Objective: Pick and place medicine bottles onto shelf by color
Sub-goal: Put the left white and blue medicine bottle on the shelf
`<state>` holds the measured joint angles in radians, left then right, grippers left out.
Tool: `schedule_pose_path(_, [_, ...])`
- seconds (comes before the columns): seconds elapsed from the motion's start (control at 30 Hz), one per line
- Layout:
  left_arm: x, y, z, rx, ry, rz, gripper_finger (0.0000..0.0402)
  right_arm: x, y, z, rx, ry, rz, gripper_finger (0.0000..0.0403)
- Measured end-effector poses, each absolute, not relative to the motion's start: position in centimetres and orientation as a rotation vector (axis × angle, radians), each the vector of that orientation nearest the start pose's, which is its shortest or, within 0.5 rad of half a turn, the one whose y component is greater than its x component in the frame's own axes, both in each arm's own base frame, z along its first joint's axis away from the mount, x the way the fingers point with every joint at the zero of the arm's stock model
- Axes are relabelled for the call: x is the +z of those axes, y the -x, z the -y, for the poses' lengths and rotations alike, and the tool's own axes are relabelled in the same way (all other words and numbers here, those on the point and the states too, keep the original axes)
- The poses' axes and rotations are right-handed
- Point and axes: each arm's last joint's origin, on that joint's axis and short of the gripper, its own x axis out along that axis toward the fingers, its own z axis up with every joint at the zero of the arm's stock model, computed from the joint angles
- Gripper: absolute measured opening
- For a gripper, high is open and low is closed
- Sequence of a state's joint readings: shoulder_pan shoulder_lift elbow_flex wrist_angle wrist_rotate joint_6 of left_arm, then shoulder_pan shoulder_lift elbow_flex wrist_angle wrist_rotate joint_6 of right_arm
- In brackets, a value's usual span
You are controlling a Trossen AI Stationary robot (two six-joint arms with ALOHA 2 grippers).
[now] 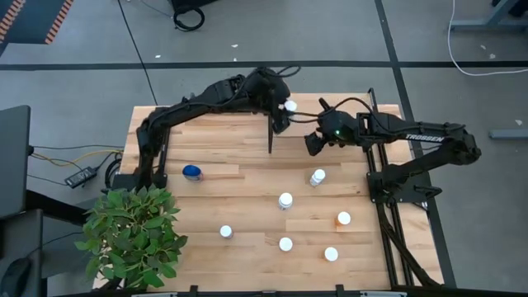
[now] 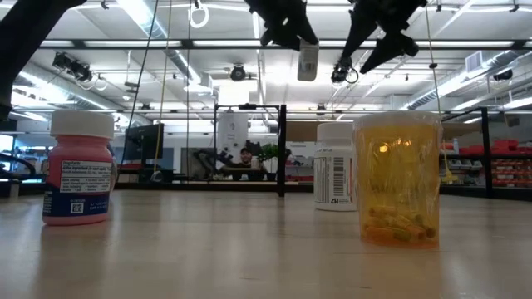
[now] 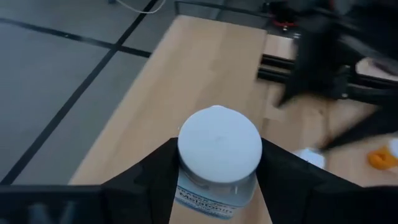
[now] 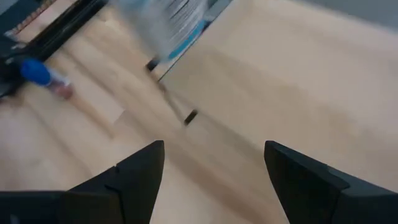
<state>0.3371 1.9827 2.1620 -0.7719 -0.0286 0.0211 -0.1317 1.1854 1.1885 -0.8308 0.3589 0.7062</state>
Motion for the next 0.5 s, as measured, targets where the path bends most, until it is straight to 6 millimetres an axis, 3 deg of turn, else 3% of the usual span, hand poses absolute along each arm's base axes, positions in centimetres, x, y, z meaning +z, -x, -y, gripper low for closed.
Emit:
schedule_pose_path(0.27, [38.0,-40.2,-18.2,0.417,0.065,-0.638,0.0206,33.9,-23.0,1.1,-0.665,-0.659,-0.613,0.0284])
schedule_pose_path(0.5, [36.0,-40.1,-20.2,0.453,0.071,-0.638,0.0198,33.9,-23.0,-1.0,-0.621,-0.737,-0.605,0.0284])
